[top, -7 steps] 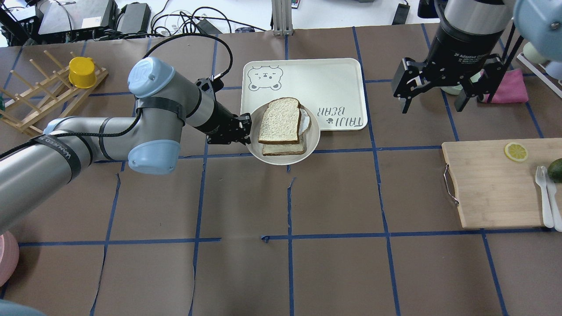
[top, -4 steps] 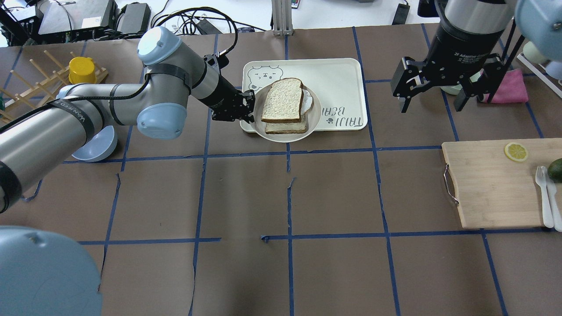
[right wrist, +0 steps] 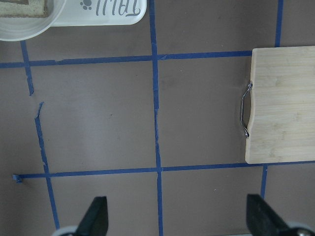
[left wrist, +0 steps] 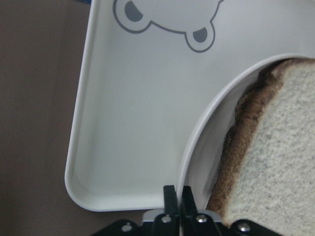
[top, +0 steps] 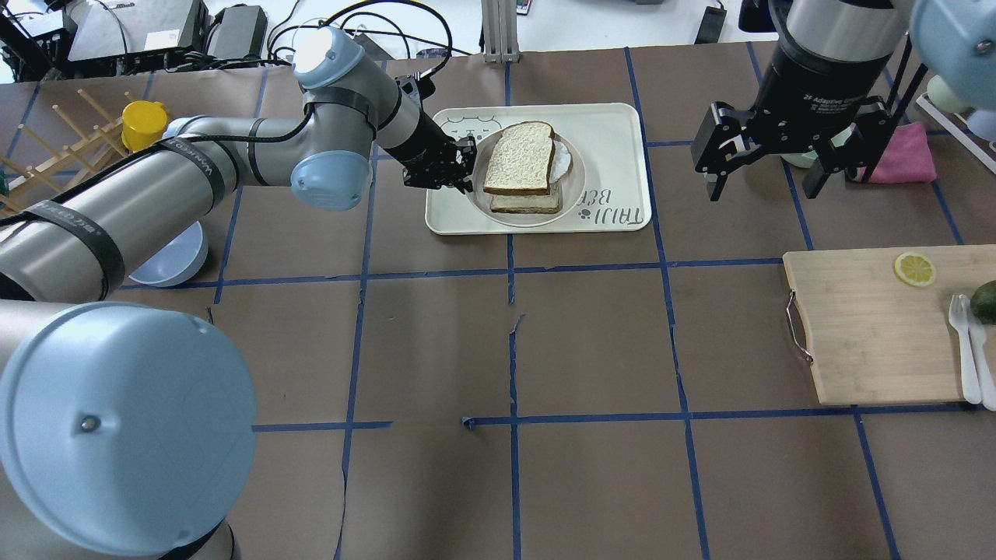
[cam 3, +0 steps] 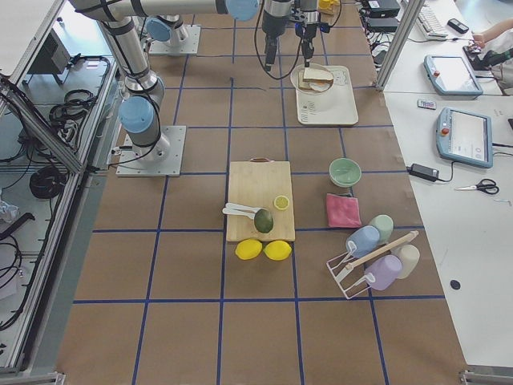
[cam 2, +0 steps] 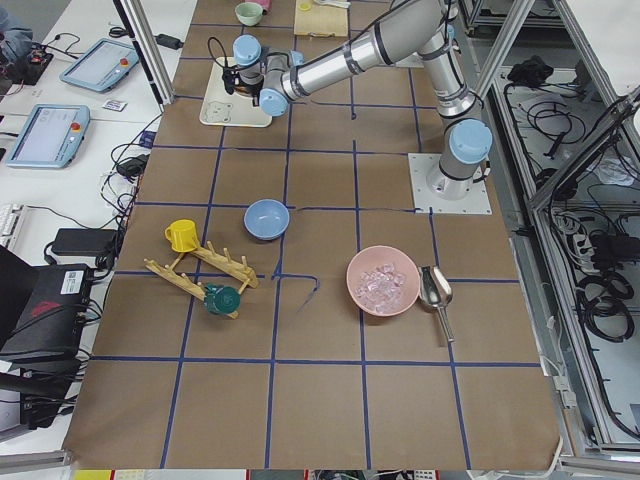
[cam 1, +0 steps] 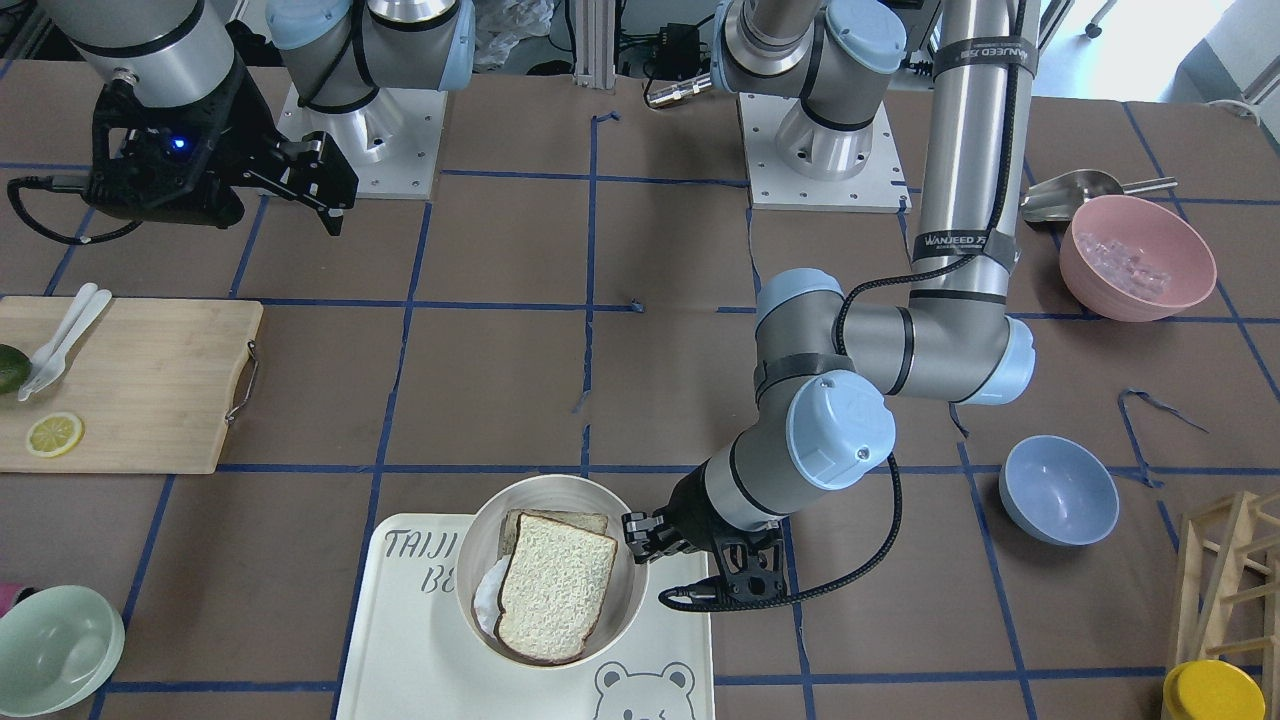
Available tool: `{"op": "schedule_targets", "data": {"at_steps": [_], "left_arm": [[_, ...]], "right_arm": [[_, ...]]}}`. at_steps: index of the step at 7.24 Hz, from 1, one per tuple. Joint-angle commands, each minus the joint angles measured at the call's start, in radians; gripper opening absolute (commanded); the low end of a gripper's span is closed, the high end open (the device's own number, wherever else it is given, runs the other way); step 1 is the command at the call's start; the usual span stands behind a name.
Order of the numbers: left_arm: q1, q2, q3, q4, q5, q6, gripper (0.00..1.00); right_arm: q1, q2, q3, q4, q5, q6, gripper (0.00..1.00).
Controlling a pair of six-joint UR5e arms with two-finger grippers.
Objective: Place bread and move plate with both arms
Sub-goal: 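Slide the plate with the left gripper onto the cream bear tray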
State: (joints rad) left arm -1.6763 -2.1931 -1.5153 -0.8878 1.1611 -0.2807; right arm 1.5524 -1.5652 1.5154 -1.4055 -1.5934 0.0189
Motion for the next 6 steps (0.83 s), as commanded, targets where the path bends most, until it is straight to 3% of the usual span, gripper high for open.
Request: {"op": "schedule_targets", "data": {"at_steps": [1, 6], "left_arm": [[-0.005, -0.046, 0.023, 0.036, 0.002, 0.000, 0.00], [-0.005, -0.074, 0.023, 0.055, 0.002, 0.000, 0.00]], "right_arm": [[0.000, 0.004, 0.000, -0.001, 0.000, 0.001, 1.00], [0.000, 0.005, -0.012, -0.001, 0.003, 0.004, 1.00]]}}
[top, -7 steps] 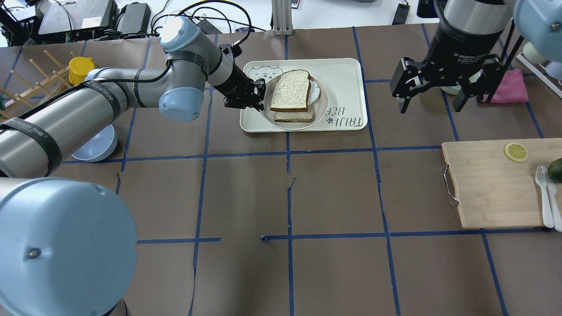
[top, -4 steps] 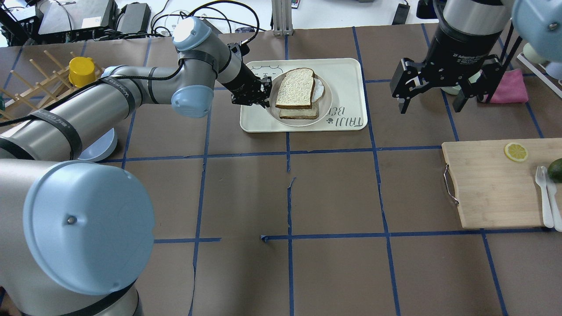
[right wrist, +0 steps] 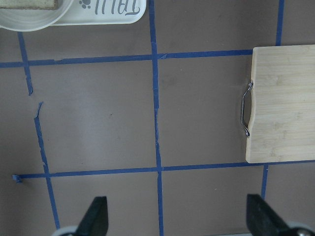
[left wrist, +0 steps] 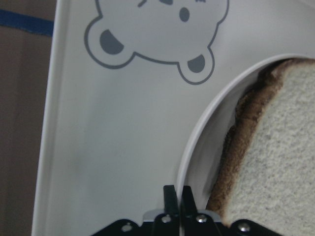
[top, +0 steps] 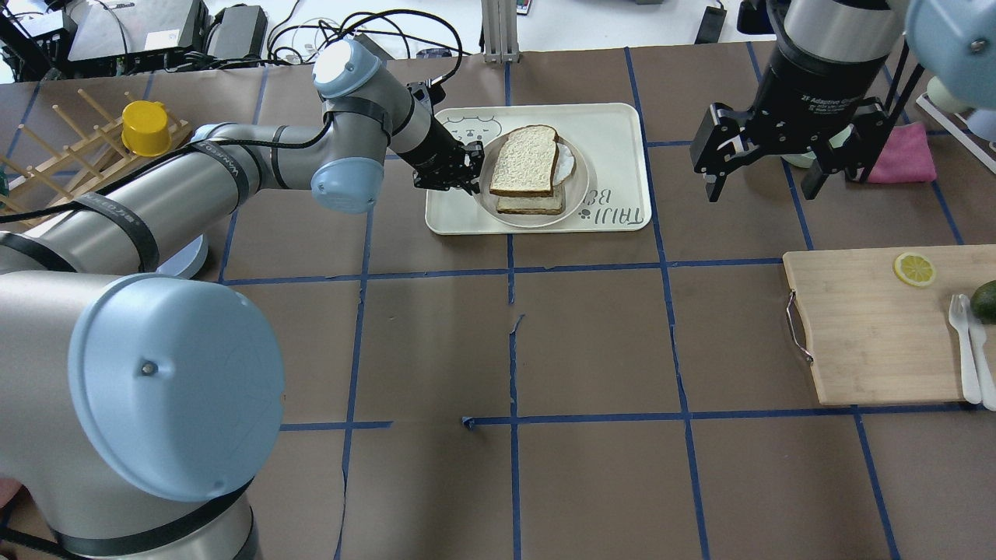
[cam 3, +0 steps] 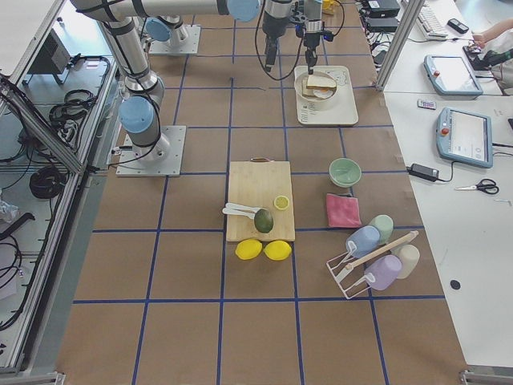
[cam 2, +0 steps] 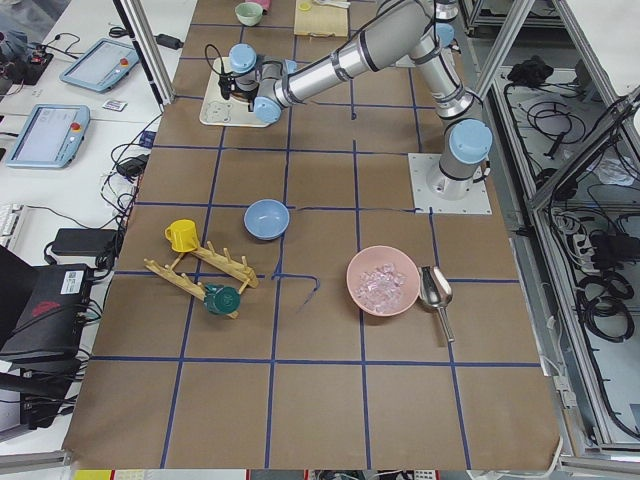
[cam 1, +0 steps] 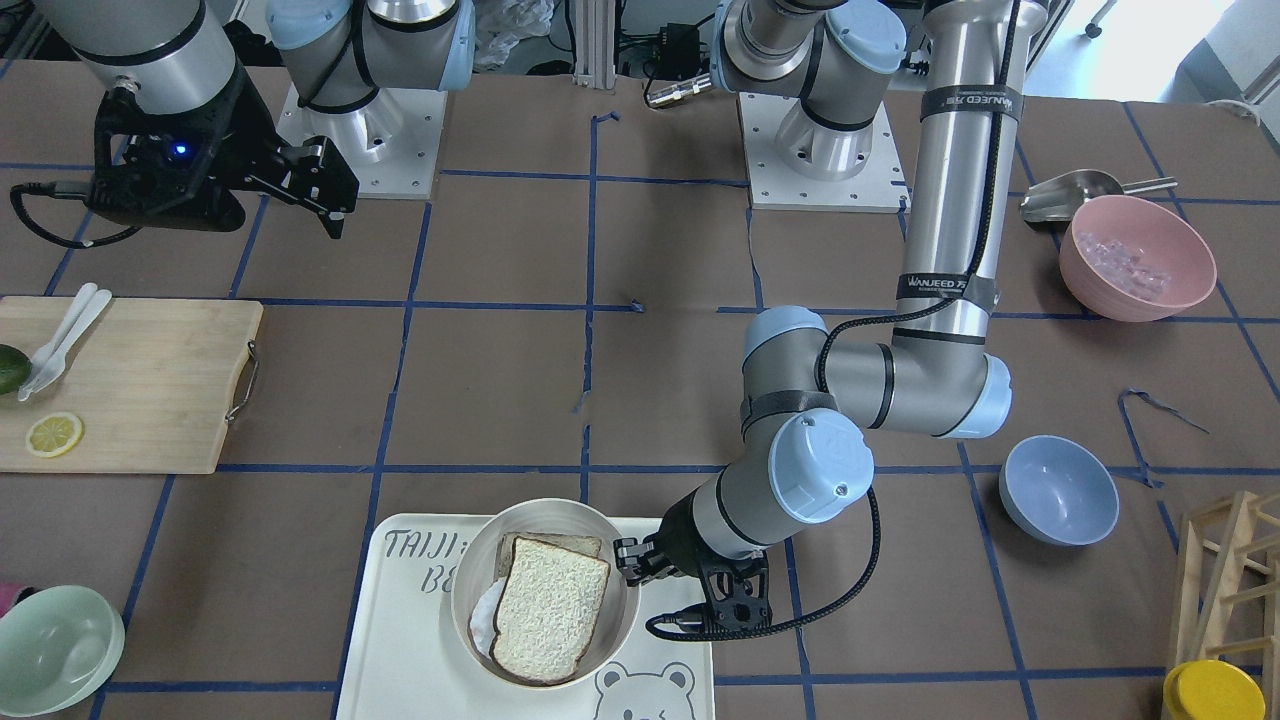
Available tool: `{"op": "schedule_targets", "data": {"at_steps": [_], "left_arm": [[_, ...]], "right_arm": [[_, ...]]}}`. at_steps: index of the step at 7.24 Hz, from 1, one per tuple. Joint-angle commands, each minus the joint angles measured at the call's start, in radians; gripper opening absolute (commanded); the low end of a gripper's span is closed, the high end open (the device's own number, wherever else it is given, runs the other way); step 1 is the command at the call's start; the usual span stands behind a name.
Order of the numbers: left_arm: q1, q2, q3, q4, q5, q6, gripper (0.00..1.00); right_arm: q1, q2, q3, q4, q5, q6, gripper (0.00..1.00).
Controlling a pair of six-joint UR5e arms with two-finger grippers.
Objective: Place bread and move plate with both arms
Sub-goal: 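Open the left gripper and release the plate rim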
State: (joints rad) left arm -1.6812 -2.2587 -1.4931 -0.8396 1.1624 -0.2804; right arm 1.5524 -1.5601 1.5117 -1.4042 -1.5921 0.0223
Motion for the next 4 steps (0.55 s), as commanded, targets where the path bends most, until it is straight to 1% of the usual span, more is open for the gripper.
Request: {"op": "schedule_targets", "data": {"at_steps": [1, 4], "left_arm": [[0.000, -0.018, 0.002, 0.026, 0.000, -0.002, 0.00], [0.000, -0.039, 0.037, 0.048, -0.001, 0.001, 0.00]], "right_arm": [[0.002, 0.006, 0.001, -0.002, -0.002, 0.004, 1.00], [0.000, 0.011, -0.001, -0.004, -0.002, 0.004, 1.00]]}}
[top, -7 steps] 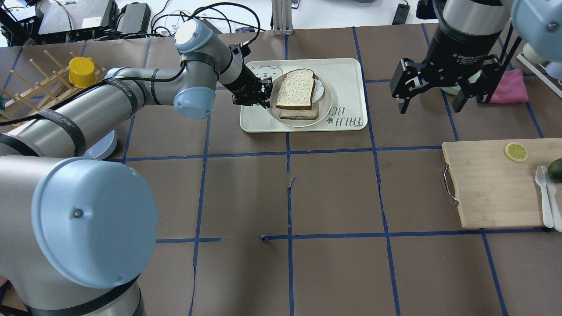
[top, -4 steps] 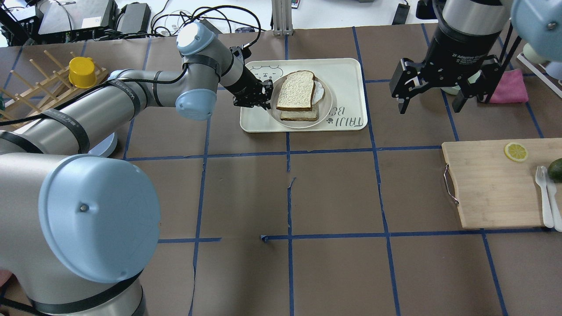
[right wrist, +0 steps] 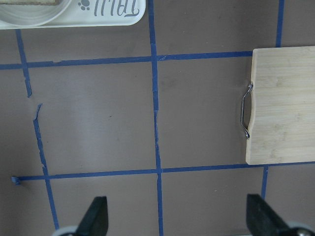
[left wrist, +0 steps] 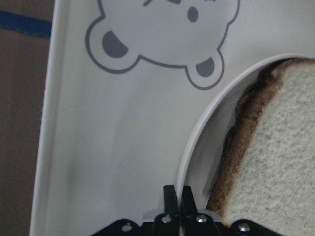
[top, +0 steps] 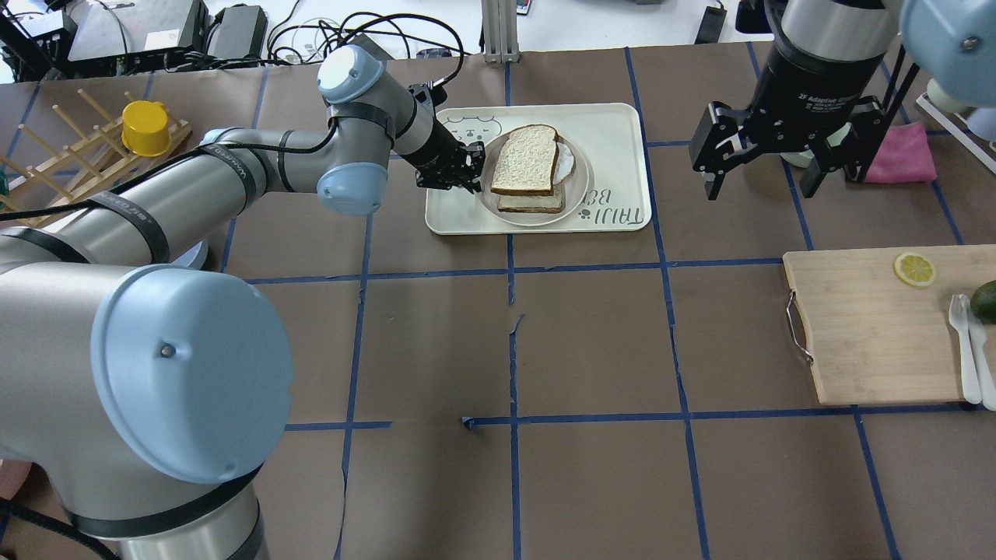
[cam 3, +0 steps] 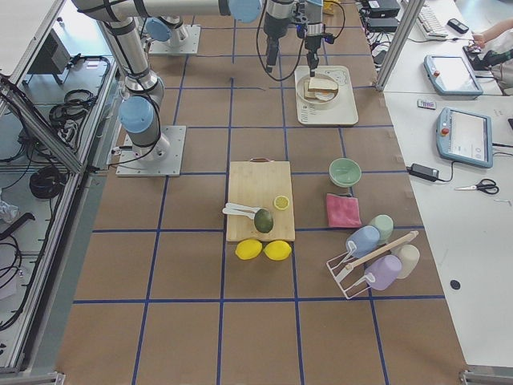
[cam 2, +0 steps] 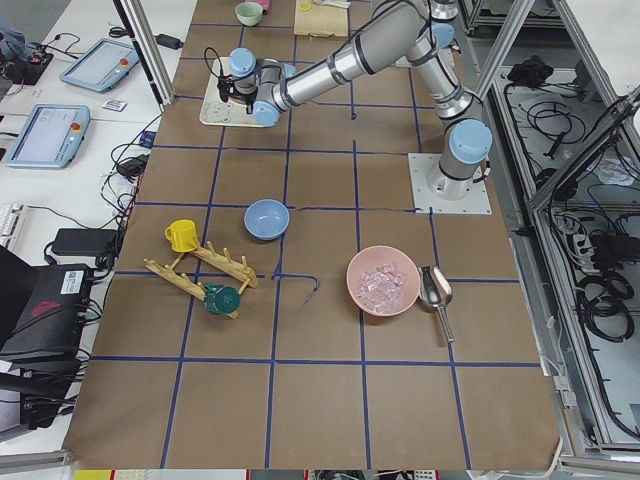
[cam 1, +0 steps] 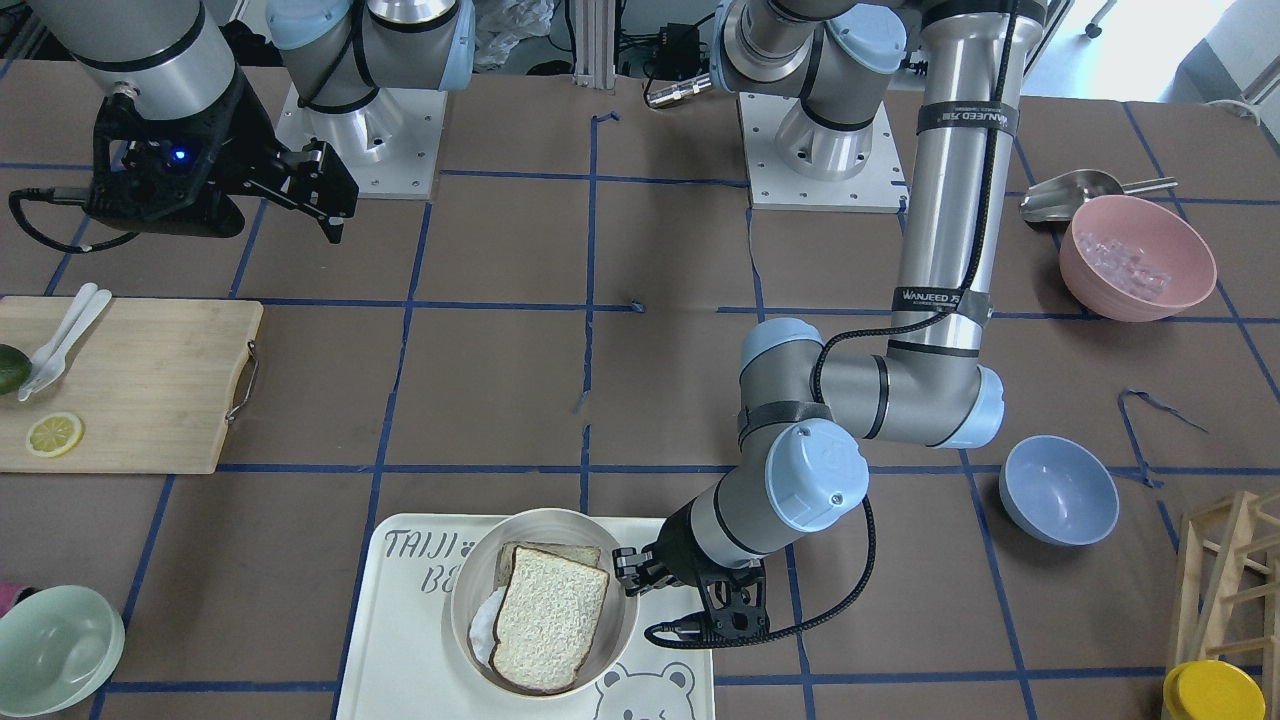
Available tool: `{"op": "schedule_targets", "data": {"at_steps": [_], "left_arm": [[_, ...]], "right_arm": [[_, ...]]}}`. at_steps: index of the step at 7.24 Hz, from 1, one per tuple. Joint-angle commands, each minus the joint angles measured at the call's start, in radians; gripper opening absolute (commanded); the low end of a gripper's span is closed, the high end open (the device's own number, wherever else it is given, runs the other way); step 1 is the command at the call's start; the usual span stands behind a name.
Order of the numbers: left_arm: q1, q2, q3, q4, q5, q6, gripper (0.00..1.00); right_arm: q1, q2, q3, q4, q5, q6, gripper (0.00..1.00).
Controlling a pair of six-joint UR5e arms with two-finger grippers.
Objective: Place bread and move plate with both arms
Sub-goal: 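Open the left gripper and release the plate rim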
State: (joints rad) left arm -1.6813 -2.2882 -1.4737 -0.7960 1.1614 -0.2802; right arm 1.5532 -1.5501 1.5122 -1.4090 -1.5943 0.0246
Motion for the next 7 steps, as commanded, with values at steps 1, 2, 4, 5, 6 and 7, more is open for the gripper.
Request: {"op": "schedule_targets", "data": {"at_steps": [1, 2, 4, 5, 6, 7], "left_arm": [[0.000, -0.016, 0.018, 0.004, 0.001, 0.001, 0.00], [0.000, -0.014, 0.015, 0.004, 0.010, 0.002, 0.58], [0.000, 0.016, 0.009, -0.009, 0.012, 0.001, 1.00], [-0.002, 0.042, 0.006, -0.022, 0.012, 0.001, 1.00], [-0.009, 0.094, -0.006, -0.073, 0.012, 0.001, 1.00], [-0.011, 0.167, -0.048, -0.141, 0.012, 0.002, 1.00]], "right_arm": [[0.001, 0.001, 0.002, 0.001, 0.001, 0.012, 1.00], [0.001, 0.001, 0.002, 0.002, -0.001, 0.011, 1.00], [0.001, 0.002, 0.003, 0.002, -0.001, 0.009, 1.00], [0.001, 0.002, 0.003, 0.002, -0.003, 0.005, 1.00], [0.001, 0.002, 0.003, 0.001, -0.004, 0.003, 1.00], [0.001, 0.002, 0.005, 0.002, -0.004, 0.001, 1.00]]}}
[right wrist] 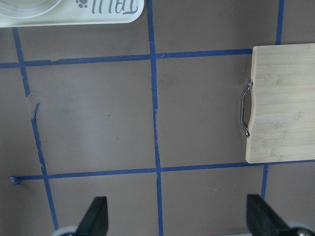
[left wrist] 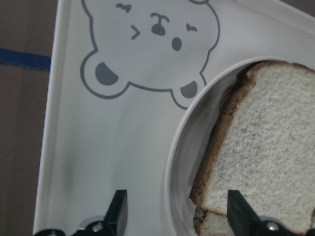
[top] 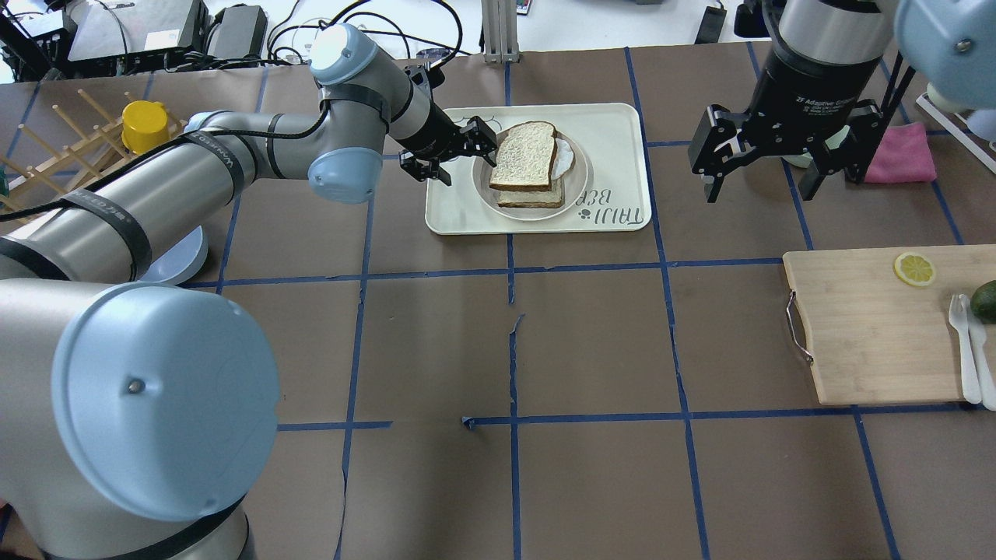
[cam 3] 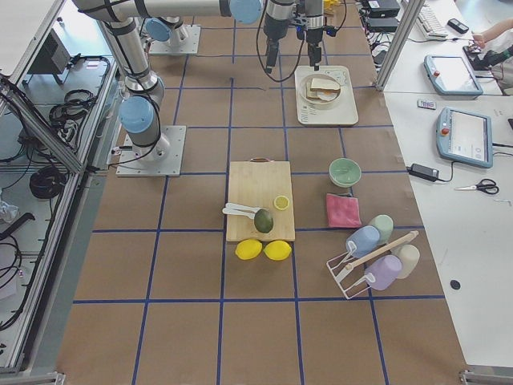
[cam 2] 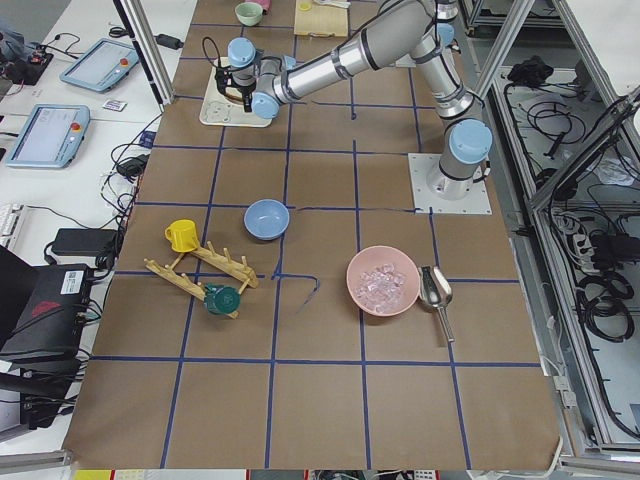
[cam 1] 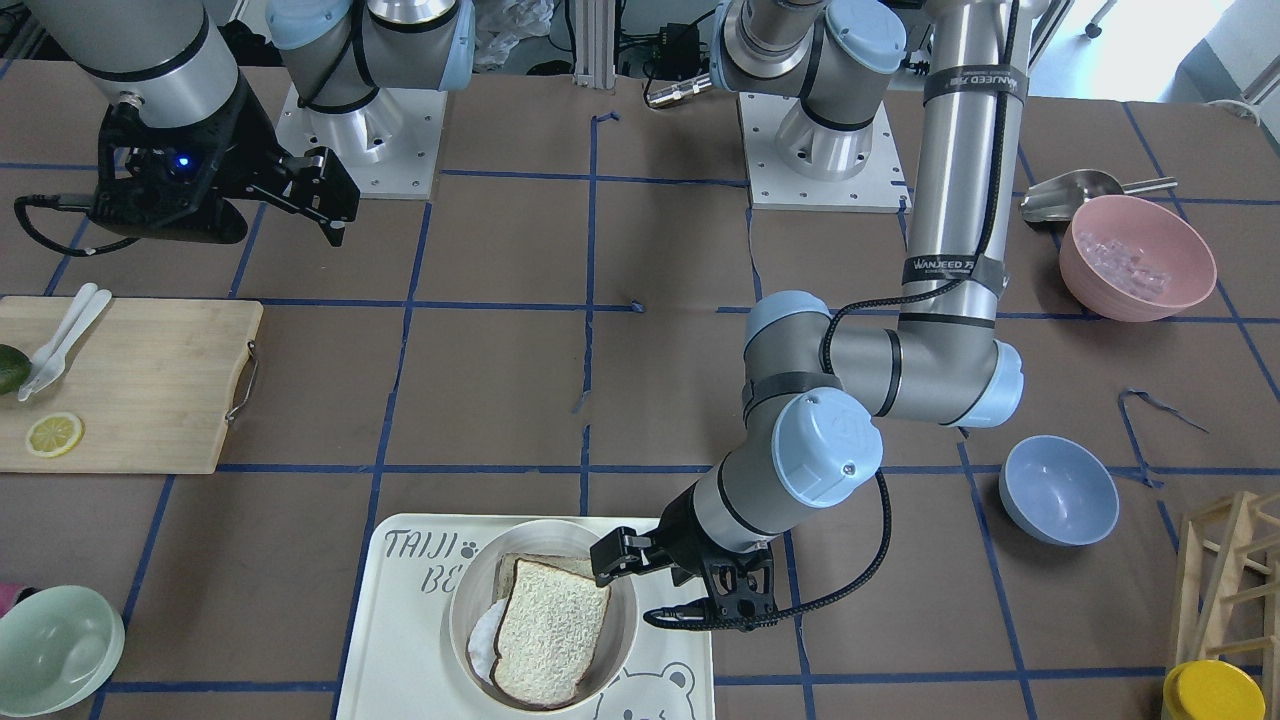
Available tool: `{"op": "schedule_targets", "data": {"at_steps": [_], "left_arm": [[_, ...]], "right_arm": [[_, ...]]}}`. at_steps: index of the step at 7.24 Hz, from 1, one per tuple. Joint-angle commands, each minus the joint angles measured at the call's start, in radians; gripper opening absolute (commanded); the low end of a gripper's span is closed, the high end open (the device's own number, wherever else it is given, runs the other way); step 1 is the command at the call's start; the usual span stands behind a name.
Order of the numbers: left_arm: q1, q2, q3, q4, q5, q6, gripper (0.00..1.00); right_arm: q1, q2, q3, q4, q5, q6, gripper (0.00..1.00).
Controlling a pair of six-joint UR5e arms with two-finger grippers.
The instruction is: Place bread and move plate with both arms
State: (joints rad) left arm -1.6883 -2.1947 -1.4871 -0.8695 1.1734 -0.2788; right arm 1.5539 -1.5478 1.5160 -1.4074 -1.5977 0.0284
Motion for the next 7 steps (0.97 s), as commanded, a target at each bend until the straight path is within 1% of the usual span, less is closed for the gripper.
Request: {"op": "schedule_targets", "data": {"at_steps": [1, 2, 3, 4, 5, 7], "left_arm": [[-0.001, 0.166, -0.112, -0.098, 0.037, 0.003, 1.00], [-0.002, 0.255, -0.175, -0.145, 0.101, 0.007, 1.00], [-0.002, 0.336, -0.202, -0.237, 0.124, 0.035, 1.00], [-0.004, 0.410, -0.187, -0.375, 0.217, 0.068, 1.00], [-0.002, 0.468, -0.174, -0.428, 0.229, 0.091, 1.00], [-0.002, 0.541, -0.148, -0.511, 0.325, 0.148, 1.00]], "right_arm": [[0.000, 0.000, 0.000, 0.001, 0.004, 0.002, 1.00], [0.000, 0.000, -0.002, -0.004, 0.002, -0.004, 1.00], [0.000, -0.001, -0.006, -0.028, 0.002, 0.005, 1.00], [0.000, -0.002, 0.003, -0.074, -0.005, 0.007, 1.00], [0.000, -0.002, 0.001, -0.076, -0.010, 0.007, 1.00], [0.000, -0.008, 0.001, -0.077, -0.001, 0.007, 1.00]]}}
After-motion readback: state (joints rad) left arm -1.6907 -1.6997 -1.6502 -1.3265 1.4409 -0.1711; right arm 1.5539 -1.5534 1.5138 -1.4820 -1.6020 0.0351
